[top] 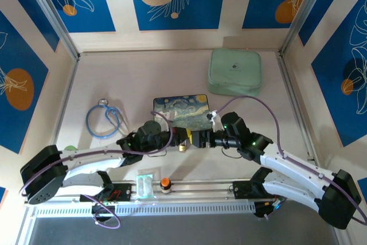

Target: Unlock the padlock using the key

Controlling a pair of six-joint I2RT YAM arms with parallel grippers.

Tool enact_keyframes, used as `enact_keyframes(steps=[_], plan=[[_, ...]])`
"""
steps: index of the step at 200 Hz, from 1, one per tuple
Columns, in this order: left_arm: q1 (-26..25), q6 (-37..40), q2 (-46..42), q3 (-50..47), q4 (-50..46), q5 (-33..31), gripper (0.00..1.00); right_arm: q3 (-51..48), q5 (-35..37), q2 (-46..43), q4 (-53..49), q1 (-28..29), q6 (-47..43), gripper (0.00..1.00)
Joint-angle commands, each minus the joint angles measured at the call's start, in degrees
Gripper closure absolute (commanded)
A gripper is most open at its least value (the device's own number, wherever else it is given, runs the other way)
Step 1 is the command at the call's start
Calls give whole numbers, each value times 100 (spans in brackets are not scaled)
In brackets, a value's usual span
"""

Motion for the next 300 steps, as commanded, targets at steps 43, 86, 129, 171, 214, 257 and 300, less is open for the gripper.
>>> enact_keyframes(steps=[43, 86, 129, 171, 214, 257, 300], plan=[[-41, 277, -506, -264, 775, -107, 100, -207, -1414, -182, 1964, -312, 602, 37], [-45, 189, -774, -516, 1239, -302, 100, -334, -1663, -77, 2026, -342, 645, 49], [-41, 145, -790, -535, 1342, -330, 100, -484, -1823, -5, 2567, -352, 829, 62], [-45, 115, -669, -479, 1556, -273, 100, -413, -1933, 126, 2711, -360, 857, 74], [-45, 60, -611, -534, 1549, -297, 100, -515, -1889, 84, 2729, -361, 916, 95], [-44, 98, -615, -527, 1135, -555, 83, -588, -1794, -31, 2552, -400, 927, 100], [-44, 404, -864, -255, -902, -1383, 17, -572, -1169, -320, 1247, -581, 838, 100]])
